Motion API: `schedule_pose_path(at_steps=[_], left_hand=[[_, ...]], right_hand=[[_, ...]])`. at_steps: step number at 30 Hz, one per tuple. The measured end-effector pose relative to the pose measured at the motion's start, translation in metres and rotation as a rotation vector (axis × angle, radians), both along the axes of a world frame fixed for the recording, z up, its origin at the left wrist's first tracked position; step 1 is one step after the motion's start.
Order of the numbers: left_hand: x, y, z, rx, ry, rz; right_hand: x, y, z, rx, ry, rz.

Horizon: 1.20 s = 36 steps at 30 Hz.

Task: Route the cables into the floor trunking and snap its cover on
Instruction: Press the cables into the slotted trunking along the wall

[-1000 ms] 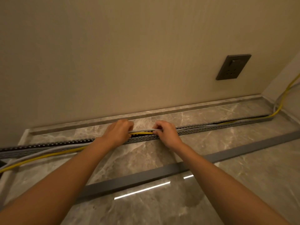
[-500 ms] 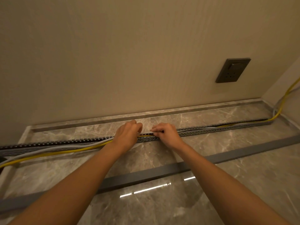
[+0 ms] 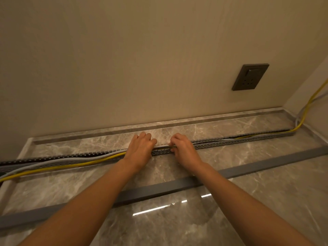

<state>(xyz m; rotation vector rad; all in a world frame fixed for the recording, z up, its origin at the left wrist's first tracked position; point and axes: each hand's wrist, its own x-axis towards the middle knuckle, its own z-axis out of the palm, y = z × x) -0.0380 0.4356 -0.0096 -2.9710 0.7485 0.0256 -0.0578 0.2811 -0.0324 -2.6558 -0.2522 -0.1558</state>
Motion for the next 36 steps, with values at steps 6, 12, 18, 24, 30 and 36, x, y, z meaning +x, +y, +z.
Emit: schedule_pose_path(at_steps=[6, 12, 18, 24, 30, 36], left_hand=[[-0.006, -0.004, 0.002, -0.026, 0.025, 0.023], [-0.008, -0.007, 0.001, 0.024, 0.047, 0.057], [-0.007, -0.016, 0.005, 0.096, 0.059, 0.078], [-0.013, -0.035, 0.008, 0.080, 0.056, 0.100], [-0.014, -0.052, 0.001, 0.033, 0.033, 0.110], [-0.016, -0.055, -0.010, -0.001, 0.009, 0.130]], right_hand=[[0.000, -0.001, -0.008, -0.147, -0.096, 0.003], [-0.002, 0.000, 0.000, -0.194, -0.054, -0.028], [0.004, -0.001, 0.008, -0.177, 0.074, -0.015], [0.005, -0.019, 0.010, -0.088, 0.146, 0.046], [0.001, -0.051, 0.006, -0.180, 0.054, -0.002], [-0.002, -0.055, -0.003, -0.134, -0.022, 0.053]])
